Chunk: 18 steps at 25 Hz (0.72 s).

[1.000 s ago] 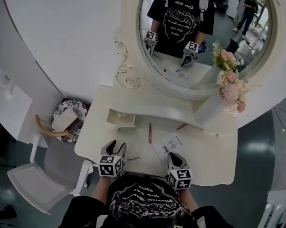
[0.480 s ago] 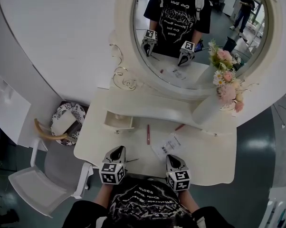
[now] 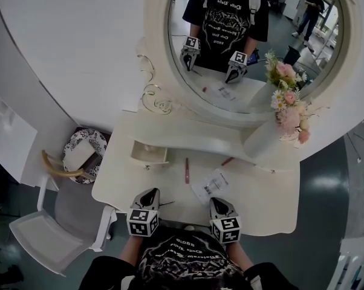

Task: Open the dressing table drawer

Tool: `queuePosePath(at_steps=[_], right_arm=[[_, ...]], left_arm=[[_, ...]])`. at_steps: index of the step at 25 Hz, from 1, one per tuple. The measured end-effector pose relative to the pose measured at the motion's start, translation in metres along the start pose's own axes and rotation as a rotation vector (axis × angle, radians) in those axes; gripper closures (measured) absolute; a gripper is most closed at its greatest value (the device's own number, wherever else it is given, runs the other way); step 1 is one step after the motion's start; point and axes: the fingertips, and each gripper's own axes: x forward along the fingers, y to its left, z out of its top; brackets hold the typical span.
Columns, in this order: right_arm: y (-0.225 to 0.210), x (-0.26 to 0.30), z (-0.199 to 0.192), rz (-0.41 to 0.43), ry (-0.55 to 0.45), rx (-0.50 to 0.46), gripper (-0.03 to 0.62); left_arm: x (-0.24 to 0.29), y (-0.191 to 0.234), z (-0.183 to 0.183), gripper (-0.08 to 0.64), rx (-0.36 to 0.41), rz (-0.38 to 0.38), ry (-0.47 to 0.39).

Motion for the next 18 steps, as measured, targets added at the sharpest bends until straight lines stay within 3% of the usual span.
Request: queuePosePath(at_steps=[18], right_arm=[[0.0005, 0.0033, -0.0032, 0.027, 0.036, -0.031, 0.583]], left_arm=[[0.0046, -0.0004, -0.0065, 0.541, -0.004, 0.009, 0.011]])
